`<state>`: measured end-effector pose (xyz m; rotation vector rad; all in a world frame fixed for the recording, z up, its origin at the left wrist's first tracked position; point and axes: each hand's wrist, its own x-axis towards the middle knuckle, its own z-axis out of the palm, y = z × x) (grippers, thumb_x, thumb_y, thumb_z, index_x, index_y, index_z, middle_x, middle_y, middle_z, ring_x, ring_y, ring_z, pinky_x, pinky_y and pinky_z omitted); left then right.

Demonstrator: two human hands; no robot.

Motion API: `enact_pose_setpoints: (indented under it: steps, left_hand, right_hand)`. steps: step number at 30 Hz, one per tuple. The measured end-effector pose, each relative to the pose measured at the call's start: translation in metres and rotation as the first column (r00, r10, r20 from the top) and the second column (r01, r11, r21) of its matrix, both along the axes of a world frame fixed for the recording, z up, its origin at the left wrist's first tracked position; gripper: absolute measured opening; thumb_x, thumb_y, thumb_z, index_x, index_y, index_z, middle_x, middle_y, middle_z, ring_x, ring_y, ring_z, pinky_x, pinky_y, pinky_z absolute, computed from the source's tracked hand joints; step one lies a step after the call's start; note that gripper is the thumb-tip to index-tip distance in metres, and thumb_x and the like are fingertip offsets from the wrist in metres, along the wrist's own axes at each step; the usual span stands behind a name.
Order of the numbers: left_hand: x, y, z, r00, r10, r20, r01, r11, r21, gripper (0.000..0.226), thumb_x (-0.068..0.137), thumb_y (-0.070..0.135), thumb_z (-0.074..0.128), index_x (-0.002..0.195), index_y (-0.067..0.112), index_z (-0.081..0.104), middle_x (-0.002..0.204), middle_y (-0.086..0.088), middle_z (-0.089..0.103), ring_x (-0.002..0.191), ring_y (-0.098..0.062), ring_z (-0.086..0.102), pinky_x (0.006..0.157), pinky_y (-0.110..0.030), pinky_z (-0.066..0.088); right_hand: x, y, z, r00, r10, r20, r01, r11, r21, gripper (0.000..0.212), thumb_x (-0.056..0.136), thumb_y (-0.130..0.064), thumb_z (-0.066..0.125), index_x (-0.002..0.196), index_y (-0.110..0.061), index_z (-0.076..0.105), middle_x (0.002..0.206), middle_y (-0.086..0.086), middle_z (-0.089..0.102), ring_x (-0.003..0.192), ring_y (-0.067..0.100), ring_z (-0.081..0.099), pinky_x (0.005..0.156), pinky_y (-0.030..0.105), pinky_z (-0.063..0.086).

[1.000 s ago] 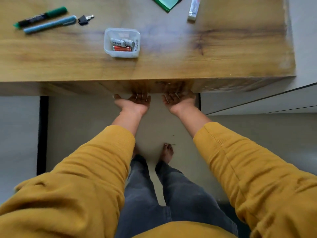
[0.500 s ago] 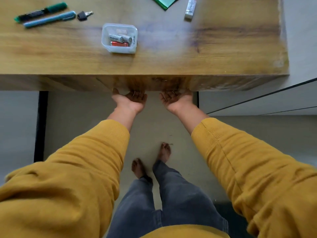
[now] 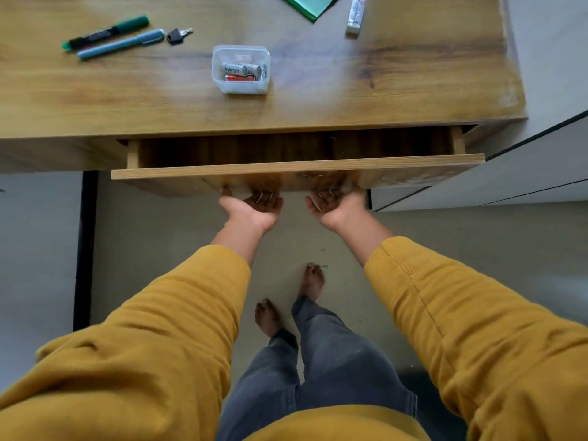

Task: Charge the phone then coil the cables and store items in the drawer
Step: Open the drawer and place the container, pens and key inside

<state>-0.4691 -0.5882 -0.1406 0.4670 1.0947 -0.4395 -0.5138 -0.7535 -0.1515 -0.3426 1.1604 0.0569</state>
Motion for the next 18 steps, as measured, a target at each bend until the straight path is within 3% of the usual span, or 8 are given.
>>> enact_pose_setpoints:
  steps: [8,15,18]
  left_hand:
    - [-0.049,0.022,0.013,0.998,-0.056,0.025,0.056,0.998,0.0,0.072,0.102,0.061,0.04,0.135,-0.001,0.058,0.132,-0.025,0.065,0.122,-0.041,0.063,0.119,-0.055,0.04]
    - [-0.086,0.048,0.012,0.993,-0.117,0.031,0.117,0.993,-0.003,0.07,0.1,0.056,0.048,0.137,-0.003,0.056,0.135,-0.028,0.063,0.124,-0.043,0.062,0.118,-0.054,0.041]
    - [-0.104,0.055,0.016,0.989,-0.147,0.025,0.146,0.989,0.024,0.068,0.1,0.055,0.05,0.138,-0.002,0.054,0.134,-0.028,0.063,0.123,-0.044,0.061,0.119,-0.054,0.04]
  right_hand:
    - [-0.049,0.017,0.02,1.0,-0.009,0.017,0.009,1.0,0.026,0.058,0.106,-0.053,0.036,0.133,-0.008,0.06,0.133,0.018,0.067,0.12,0.037,0.065,0.106,0.05,0.047]
    - [-0.083,0.034,0.013,0.999,-0.04,0.007,0.04,0.999,0.014,0.061,0.1,-0.055,0.04,0.14,-0.013,0.06,0.136,0.014,0.066,0.118,0.033,0.066,0.087,0.043,0.047]
    - [-0.1,0.04,0.014,0.999,-0.043,0.013,0.043,0.999,0.005,0.059,0.101,-0.055,0.039,0.138,-0.013,0.059,0.136,0.014,0.066,0.117,0.034,0.066,0.091,0.045,0.047]
